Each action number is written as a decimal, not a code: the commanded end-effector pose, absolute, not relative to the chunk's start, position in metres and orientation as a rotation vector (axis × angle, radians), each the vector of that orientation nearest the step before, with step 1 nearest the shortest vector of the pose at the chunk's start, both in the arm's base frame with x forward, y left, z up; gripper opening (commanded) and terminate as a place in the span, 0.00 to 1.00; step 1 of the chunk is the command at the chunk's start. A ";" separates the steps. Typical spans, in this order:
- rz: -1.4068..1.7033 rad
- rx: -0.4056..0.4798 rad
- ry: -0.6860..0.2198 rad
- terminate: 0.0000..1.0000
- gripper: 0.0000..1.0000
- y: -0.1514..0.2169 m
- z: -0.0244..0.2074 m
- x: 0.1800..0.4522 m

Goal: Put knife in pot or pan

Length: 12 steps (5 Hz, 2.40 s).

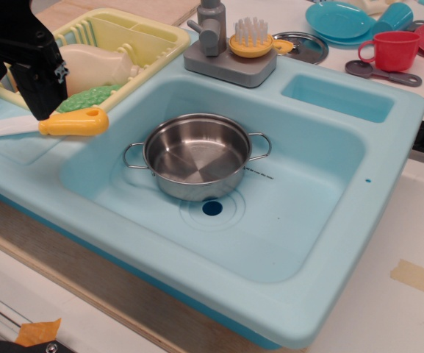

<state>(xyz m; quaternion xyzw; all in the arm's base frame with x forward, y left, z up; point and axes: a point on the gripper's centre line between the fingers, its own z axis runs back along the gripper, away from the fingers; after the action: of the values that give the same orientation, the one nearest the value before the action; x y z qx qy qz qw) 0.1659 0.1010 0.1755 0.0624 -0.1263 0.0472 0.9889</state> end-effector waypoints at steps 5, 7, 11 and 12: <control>-0.340 0.155 -0.189 0.00 1.00 0.101 0.160 0.198; -0.384 0.137 -0.186 0.00 1.00 0.110 0.146 0.215; -0.383 0.067 -0.154 0.00 1.00 0.119 0.130 0.224; -0.365 0.062 -0.142 0.00 1.00 0.119 0.127 0.221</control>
<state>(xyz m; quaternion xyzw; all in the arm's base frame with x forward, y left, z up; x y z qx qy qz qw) 0.2185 0.1147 0.1198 0.0204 -0.0633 -0.1825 0.9810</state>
